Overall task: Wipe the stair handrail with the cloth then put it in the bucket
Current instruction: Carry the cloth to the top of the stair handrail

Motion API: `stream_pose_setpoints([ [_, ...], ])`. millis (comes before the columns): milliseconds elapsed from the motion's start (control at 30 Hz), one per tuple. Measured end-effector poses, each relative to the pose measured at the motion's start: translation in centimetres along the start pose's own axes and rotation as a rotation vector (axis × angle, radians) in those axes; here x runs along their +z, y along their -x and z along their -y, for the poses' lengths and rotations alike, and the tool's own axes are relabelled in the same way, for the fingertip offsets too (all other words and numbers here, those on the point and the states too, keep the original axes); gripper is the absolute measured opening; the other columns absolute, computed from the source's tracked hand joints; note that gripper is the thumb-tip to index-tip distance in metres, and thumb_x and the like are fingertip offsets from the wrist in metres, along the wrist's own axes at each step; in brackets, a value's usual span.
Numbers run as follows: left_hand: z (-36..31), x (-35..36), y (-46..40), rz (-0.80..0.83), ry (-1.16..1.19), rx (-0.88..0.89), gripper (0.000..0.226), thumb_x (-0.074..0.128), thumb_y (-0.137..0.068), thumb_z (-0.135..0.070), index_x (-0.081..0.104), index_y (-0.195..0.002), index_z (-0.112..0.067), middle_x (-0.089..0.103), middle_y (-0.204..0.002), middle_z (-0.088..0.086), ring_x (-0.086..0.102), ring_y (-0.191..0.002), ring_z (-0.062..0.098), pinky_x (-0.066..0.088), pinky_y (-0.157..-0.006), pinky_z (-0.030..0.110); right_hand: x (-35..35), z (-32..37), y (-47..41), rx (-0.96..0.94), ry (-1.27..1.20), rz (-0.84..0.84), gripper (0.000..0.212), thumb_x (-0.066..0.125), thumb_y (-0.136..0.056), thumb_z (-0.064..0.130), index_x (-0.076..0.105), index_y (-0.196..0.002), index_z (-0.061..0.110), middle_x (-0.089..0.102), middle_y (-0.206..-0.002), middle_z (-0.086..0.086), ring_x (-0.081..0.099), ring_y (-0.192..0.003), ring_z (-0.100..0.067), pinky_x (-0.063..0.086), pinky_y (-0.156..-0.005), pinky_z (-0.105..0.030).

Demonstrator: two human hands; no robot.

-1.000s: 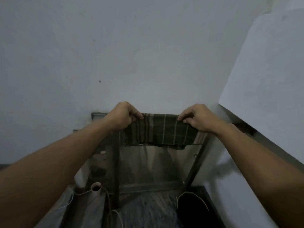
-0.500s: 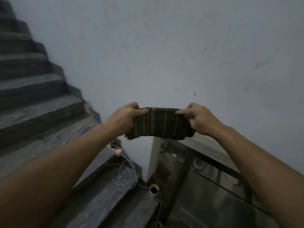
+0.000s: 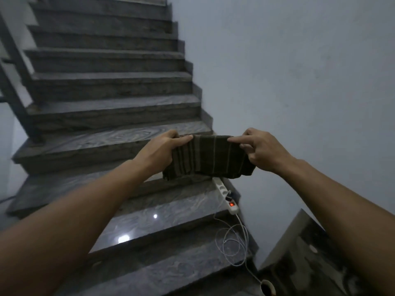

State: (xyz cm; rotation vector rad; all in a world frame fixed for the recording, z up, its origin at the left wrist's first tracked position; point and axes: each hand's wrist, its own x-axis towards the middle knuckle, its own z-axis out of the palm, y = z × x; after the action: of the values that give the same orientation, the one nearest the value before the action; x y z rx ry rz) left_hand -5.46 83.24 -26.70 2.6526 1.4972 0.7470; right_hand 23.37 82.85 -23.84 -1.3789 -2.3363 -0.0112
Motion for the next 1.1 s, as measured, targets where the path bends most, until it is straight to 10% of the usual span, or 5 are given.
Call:
stream_pose_setpoints([
  [567,25.2,-13.0,-5.6,-0.172,0.054,-0.357,0.029,0.058,-0.091,-0.004,0.065,-0.114,-0.020,0.055,-0.091,0.006,0.061,-0.080,0.028,0.052,-0.067,0.037,7.2,9.9,-33.1,-0.241,-0.257,0.060,0.037,0.055,-0.092,0.008,0.061,-0.125,0.025,0.056,-0.094,0.000,0.054,-0.083,-0.015,0.044,-0.070,-0.021],
  [1100,35.5,-26.5,-21.1,-0.317,0.441,-0.784,0.032,0.056,-0.089,-0.001,0.063,-0.120,-0.002,0.058,-0.105,0.006,0.058,-0.100,0.020,0.052,-0.094,0.037,2.2,11.9,-60.0,-0.262,-0.528,0.184,0.025,0.054,-0.093,0.012,0.069,-0.112,0.016,0.061,-0.103,-0.003,0.057,-0.100,-0.017,0.043,-0.085,-0.024],
])
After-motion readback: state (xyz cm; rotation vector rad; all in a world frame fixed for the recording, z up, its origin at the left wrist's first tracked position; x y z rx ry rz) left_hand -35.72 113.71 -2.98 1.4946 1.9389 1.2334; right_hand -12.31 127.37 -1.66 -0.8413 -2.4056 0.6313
